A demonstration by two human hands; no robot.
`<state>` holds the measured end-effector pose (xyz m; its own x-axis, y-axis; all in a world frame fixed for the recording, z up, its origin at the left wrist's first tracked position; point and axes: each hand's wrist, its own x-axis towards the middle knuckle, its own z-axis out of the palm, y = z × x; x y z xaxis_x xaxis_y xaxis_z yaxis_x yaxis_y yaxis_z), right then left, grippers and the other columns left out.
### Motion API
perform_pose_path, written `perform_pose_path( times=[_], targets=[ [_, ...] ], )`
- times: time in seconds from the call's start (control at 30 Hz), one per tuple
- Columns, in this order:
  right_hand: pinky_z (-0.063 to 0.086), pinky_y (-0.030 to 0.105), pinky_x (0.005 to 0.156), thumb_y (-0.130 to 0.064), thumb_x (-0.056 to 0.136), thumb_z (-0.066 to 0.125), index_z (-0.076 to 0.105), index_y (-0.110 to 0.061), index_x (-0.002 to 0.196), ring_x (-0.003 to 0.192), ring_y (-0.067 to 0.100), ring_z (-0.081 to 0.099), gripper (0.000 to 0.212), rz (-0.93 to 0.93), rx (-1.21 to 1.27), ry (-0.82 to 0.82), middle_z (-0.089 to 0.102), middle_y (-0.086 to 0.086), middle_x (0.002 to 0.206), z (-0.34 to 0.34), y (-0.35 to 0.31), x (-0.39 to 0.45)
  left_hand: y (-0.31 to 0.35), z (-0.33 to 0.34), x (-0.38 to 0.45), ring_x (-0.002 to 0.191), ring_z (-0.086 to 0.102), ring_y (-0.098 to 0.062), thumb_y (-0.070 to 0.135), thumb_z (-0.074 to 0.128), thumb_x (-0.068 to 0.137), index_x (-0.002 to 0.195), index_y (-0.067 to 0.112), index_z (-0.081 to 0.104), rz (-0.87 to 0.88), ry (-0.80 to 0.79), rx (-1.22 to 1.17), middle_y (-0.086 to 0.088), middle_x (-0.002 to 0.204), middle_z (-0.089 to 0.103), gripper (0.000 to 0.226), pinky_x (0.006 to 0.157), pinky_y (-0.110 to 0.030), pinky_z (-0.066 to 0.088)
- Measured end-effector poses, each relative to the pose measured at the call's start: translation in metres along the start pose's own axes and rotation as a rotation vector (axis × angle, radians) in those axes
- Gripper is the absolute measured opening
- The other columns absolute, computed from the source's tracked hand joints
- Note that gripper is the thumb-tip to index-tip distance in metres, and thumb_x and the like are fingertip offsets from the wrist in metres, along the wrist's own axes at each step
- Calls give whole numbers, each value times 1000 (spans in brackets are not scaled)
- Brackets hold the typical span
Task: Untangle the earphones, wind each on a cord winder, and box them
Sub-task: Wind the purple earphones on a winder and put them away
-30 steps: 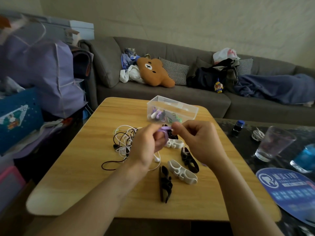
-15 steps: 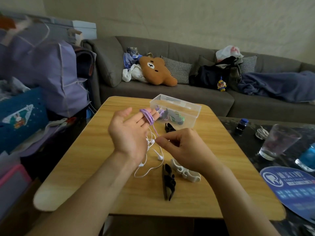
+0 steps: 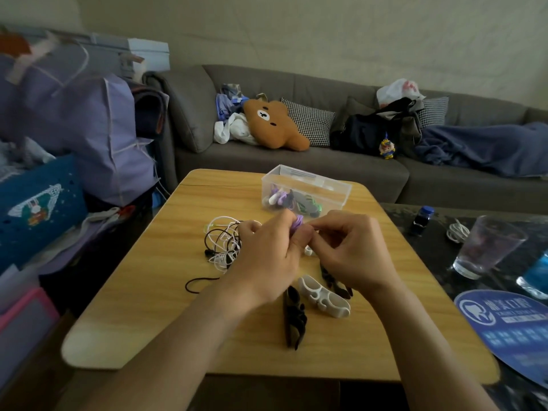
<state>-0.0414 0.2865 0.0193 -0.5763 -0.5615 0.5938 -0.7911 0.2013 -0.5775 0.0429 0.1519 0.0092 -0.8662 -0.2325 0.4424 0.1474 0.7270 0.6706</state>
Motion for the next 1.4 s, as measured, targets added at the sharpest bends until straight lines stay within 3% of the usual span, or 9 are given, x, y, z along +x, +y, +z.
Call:
perform_pose_path(
  times=[0.07,0.23,0.33,0.63,0.77,0.97,1.07,1.23,1.4],
  targets=[
    [43,16,52,-15,85,78,78,-23,91,61,7,58,10,6,-18,33,63,-14,68,1,2,0,-1,-1,0,84,32,16,44,40,102,92,18,51,-23,19,19,12,67,48,29,85,-33,23],
    [45,14,54,-20,83,79,71,-24,88,58,5,55,9,84,-22,188,66,-10,79,-15,17,3,-20,-12,7,53,47,-11,43,44,101,79,27,50,7,224,-8,13,51,44,29,75,-45,40],
    [48,18,50,-22,89,72,74,-22,95,53,10,57,7,193,26,212,66,-8,83,-23,27,2,-27,-23,9,48,45,-9,39,46,102,76,27,50,29,386,-32,12,52,44,29,66,-53,46],
    [48,24,53,-34,104,44,61,-11,90,50,12,54,32,530,122,-111,62,0,57,-32,24,3,-32,-20,9,58,51,-26,39,50,102,80,21,53,2,540,-45,11,58,48,28,62,-59,48],
    [45,33,60,-36,108,31,57,-4,81,66,30,61,50,599,413,-235,72,12,74,-32,15,4,-24,-22,8,51,44,-11,34,52,100,75,23,51,9,546,-140,11,57,45,27,56,-37,44],
    [58,33,87,-37,90,68,58,-14,128,100,22,71,46,368,542,-301,73,9,108,-6,-6,7,-3,-16,5,54,49,-4,22,60,98,71,11,55,100,424,-315,8,58,52,29,49,-29,40],
    [59,35,77,-27,88,68,66,-4,112,79,24,70,33,316,600,-300,72,8,89,1,-14,7,-4,-12,5,54,53,-7,27,60,98,73,10,57,138,381,-298,12,60,58,30,52,-19,40],
    [46,29,57,-38,89,58,70,-9,90,57,13,51,31,304,531,-137,58,-4,65,-9,-12,7,-20,-15,8,46,41,-18,33,52,102,71,11,53,126,231,-124,1,52,46,38,50,-29,31],
    [44,25,54,-36,83,67,73,-4,86,54,13,49,32,341,637,-14,59,0,60,-7,-2,5,-7,-28,6,50,31,-13,26,49,101,61,11,40,-227,-92,-549,-3,55,31,43,54,-29,29]
  ],
)
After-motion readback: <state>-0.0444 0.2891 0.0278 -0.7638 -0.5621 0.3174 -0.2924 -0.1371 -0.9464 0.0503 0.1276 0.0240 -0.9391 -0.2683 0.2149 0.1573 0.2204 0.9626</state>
